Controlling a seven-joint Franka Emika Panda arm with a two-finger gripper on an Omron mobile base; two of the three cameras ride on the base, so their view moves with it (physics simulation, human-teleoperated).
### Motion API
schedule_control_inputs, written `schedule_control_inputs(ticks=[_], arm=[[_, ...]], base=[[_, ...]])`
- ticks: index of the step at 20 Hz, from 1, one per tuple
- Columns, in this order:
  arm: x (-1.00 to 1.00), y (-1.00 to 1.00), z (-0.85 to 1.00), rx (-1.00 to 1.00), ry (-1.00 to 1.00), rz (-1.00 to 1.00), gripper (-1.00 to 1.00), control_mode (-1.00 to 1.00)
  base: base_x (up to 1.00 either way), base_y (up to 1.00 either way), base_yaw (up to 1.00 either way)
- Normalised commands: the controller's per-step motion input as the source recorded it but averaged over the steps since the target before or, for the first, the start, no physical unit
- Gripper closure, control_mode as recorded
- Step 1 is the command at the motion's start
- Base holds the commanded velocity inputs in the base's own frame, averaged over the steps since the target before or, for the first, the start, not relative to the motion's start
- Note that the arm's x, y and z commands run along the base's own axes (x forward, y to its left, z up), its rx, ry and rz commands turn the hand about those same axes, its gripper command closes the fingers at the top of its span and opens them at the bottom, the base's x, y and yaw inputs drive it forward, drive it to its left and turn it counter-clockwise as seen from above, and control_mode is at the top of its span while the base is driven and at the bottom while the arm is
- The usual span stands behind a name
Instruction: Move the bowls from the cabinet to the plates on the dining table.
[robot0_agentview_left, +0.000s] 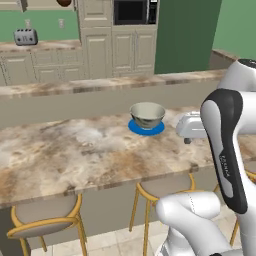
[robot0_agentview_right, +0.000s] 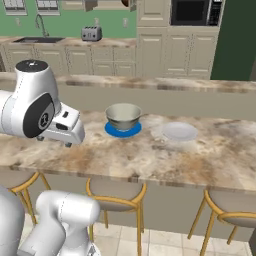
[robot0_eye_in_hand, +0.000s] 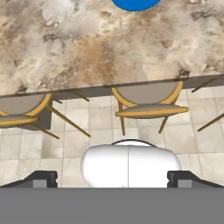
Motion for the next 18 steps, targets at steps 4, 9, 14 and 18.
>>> schedule_control_inputs(ticks=[4,9,14,18], arm=[[0.00,0.00,0.00,0.00,0.00,0.00,-1.00,1.00],[0.00,0.00,0.00,0.00,0.00,0.00,-1.00,1.00],[0.00,0.00,0.00,0.00,0.00,0.00,-1.00,1.00],[0.00,0.00,0.00,0.00,0.00,0.00,-1.00,1.00]], base=[[-0.45,0.68,0.06],[-0.24,0.79,0.10],[-0.16,1.00,0.08],[-0.12,1.00,0.05]])
